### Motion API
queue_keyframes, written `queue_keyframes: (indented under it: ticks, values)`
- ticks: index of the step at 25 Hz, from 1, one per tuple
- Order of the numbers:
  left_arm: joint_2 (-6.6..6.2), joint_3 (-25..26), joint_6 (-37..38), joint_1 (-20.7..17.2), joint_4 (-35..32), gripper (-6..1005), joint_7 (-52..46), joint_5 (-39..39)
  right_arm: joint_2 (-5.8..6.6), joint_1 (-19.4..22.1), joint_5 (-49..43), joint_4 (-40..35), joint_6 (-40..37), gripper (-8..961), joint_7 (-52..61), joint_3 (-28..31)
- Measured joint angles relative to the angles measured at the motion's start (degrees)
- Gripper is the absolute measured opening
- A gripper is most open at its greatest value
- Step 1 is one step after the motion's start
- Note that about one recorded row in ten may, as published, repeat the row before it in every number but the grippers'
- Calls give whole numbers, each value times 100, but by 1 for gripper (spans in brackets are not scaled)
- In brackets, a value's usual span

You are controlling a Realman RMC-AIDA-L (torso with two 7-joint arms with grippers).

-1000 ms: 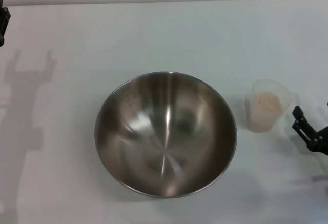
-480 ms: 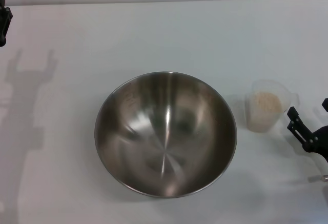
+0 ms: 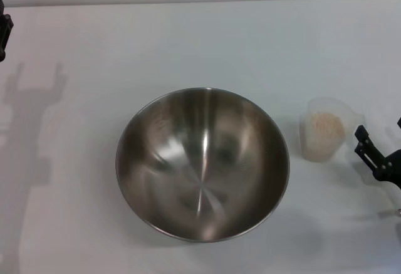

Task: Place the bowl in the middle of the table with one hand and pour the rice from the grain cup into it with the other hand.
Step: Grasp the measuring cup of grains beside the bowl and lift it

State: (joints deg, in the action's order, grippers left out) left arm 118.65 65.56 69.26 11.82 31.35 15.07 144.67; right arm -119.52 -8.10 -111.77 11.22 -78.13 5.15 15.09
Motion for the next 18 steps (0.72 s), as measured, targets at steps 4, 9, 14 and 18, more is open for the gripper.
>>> queue_keyframes:
  ticks: [4, 9, 14, 18]
  values:
    - [0, 0, -3, 6, -17, 815, -2, 0, -1, -32, 6, -9, 0, 838, 2, 2]
    - [0, 0, -12, 6, -52, 815, -4, 0, -1, -75, 8, -6, 0, 838, 1, 11]
    - [0, 0, -22, 22, -117, 815, -5, 0, -1, -88, 13, -7, 0, 839, -8, 48]
    - [0, 0, -32, 35, -165, 815, -5, 0, -1, -108, 16, -6, 0, 839, -10, 152]
